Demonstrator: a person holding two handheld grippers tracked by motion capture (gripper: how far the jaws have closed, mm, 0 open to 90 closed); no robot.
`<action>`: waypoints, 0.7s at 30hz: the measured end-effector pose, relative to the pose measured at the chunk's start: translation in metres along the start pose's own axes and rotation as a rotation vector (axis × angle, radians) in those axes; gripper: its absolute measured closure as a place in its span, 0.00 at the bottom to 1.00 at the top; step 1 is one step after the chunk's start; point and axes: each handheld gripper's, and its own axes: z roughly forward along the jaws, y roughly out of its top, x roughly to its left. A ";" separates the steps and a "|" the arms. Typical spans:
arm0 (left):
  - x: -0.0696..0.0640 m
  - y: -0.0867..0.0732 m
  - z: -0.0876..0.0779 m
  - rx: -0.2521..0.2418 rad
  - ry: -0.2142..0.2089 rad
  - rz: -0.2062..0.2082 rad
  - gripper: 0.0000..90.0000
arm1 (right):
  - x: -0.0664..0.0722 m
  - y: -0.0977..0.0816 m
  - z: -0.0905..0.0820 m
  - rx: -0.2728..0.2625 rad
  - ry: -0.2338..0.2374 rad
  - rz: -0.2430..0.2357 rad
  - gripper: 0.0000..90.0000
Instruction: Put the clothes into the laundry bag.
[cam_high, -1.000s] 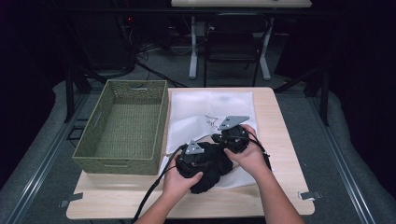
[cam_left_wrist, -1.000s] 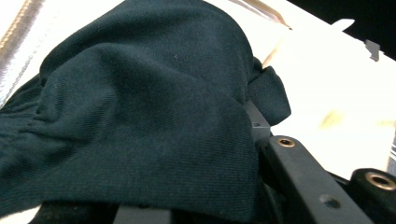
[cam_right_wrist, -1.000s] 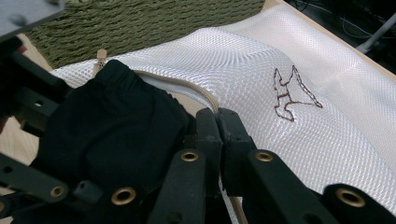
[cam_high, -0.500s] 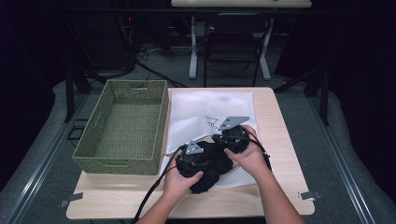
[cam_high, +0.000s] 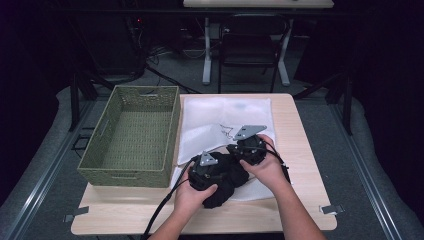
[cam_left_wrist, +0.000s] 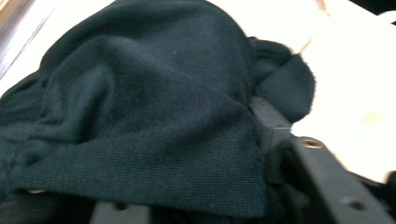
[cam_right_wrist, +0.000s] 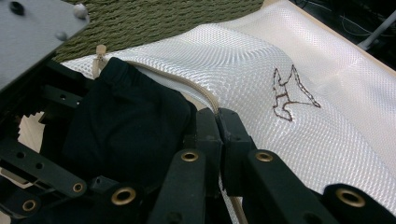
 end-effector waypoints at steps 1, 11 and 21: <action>0.000 0.000 0.000 0.003 -0.012 -0.006 0.63 | 0.000 0.000 0.000 0.001 0.000 0.001 0.98; -0.001 0.000 -0.004 -0.014 -0.035 -0.021 0.52 | -0.001 0.000 0.000 -0.002 0.002 0.001 0.98; -0.006 -0.003 -0.026 -0.049 -0.038 -0.030 0.42 | -0.001 0.000 0.001 -0.001 -0.001 0.000 0.98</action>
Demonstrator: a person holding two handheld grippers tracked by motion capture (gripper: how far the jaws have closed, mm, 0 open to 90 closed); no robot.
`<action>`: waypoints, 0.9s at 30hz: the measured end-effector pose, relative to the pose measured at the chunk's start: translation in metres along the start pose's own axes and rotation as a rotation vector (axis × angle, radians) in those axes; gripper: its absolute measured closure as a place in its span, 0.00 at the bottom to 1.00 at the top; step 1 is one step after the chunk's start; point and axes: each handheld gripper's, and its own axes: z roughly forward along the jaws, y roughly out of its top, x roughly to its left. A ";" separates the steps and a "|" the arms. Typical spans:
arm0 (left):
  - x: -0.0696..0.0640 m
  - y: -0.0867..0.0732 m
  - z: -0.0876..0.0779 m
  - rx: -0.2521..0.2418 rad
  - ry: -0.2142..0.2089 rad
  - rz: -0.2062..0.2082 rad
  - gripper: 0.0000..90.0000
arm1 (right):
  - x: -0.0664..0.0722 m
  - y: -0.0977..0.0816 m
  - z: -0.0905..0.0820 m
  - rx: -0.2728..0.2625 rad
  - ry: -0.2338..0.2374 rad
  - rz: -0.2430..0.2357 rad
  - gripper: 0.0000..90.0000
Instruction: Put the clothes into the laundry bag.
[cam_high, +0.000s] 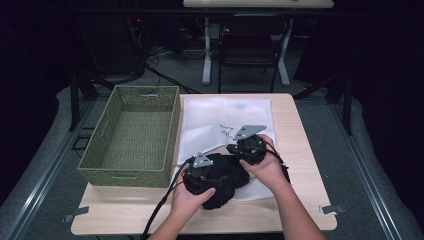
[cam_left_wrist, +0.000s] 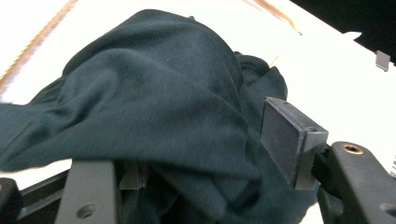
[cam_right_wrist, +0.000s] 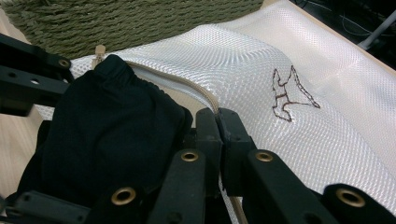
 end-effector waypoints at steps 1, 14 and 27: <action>0.000 -0.001 -0.003 0.000 -0.002 0.001 0.41 | 0.000 0.000 0.000 0.000 0.000 -0.001 0.98; -0.002 -0.019 -0.027 -0.002 0.021 -0.001 0.37 | 0.000 0.000 -0.001 -0.003 -0.002 0.001 0.98; -0.007 -0.033 -0.009 0.027 0.032 0.000 0.37 | 0.000 0.000 -0.002 -0.005 -0.004 0.002 0.98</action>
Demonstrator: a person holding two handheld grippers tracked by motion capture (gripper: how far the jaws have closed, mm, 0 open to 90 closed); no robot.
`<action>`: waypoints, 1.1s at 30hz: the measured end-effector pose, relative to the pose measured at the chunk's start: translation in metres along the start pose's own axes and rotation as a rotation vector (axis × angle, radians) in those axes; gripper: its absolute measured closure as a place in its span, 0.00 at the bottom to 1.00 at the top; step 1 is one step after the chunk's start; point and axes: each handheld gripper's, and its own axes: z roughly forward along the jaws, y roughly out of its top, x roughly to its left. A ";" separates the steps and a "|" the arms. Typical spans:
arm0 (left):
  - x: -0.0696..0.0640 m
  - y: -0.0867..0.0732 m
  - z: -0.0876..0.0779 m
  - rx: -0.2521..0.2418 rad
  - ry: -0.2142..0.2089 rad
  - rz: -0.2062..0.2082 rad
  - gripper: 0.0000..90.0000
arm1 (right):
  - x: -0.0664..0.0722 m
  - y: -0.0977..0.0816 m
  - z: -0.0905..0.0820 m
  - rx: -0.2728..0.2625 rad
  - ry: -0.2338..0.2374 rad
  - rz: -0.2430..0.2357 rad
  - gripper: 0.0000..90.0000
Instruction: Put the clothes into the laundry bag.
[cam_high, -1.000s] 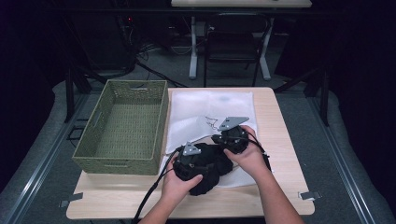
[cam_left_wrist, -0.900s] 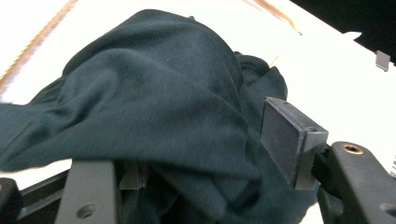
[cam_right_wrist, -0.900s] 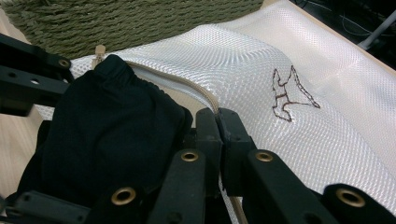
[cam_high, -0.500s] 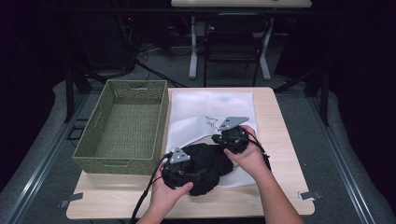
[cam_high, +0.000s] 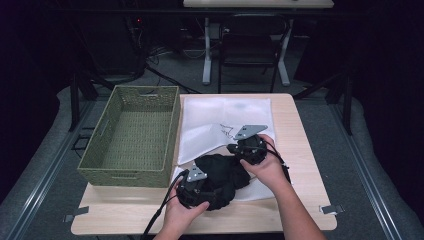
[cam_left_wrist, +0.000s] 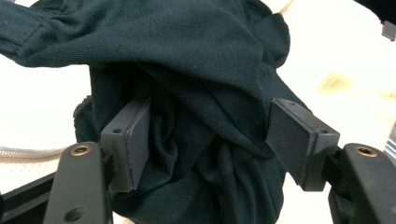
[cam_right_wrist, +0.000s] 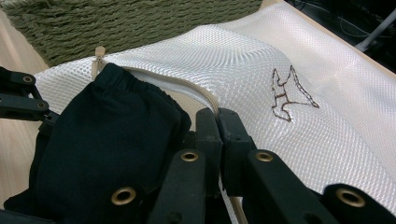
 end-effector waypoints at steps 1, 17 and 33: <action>0.000 -0.001 0.001 0.004 0.002 -0.002 0.38 | 0.000 0.000 0.000 0.000 0.000 -0.001 0.98; 0.001 -0.004 0.007 0.010 0.017 0.016 0.81 | 0.003 0.000 0.002 0.008 0.007 -0.008 0.98; 0.006 0.015 0.013 -0.010 0.033 0.001 0.84 | 0.004 0.001 0.002 0.008 0.016 -0.010 0.99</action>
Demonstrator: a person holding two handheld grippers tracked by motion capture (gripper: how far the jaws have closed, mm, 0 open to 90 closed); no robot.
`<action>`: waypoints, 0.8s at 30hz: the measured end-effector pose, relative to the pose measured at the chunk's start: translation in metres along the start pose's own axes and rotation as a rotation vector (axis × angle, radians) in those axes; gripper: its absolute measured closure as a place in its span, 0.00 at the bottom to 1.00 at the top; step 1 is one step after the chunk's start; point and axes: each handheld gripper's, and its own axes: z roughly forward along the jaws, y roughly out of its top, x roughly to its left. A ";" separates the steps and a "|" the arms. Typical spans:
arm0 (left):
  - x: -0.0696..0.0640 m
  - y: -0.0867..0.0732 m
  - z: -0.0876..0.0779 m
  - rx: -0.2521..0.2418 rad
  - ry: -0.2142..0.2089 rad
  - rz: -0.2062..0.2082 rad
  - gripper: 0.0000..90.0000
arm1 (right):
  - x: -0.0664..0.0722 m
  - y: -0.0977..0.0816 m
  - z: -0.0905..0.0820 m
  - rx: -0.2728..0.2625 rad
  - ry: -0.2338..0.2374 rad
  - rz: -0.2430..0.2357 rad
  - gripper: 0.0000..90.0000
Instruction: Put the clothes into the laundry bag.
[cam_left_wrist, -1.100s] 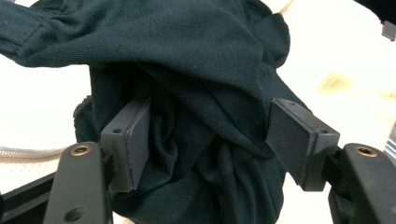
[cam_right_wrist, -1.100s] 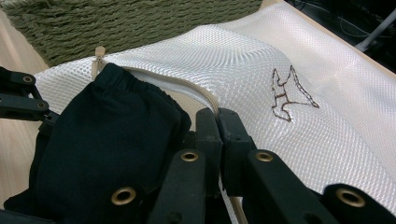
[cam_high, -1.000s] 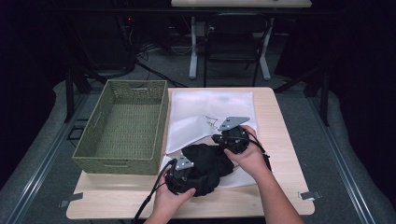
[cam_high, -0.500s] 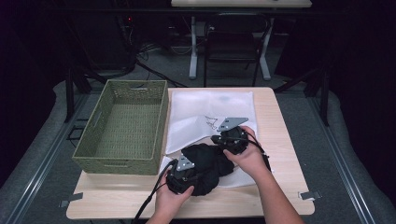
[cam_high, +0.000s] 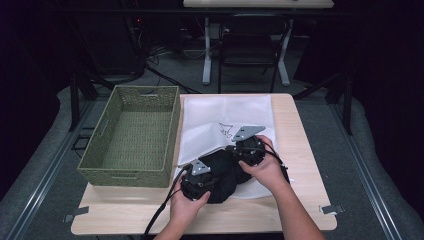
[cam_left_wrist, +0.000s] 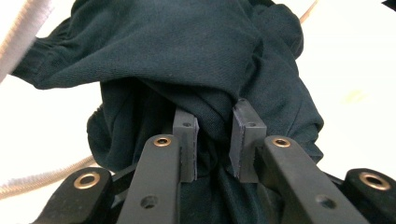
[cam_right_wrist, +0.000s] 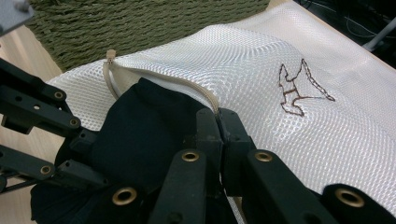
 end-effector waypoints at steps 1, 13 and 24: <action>0.001 0.001 -0.001 0.006 -0.004 0.003 0.84 | 0.000 0.000 0.000 0.000 0.000 -0.001 0.99; 0.010 0.013 0.004 -0.035 0.015 -0.021 0.84 | 0.001 0.000 0.000 -0.003 0.007 -0.003 0.99; 0.017 0.021 0.010 -0.039 0.016 -0.037 0.84 | 0.001 0.000 -0.001 -0.007 0.013 0.000 0.99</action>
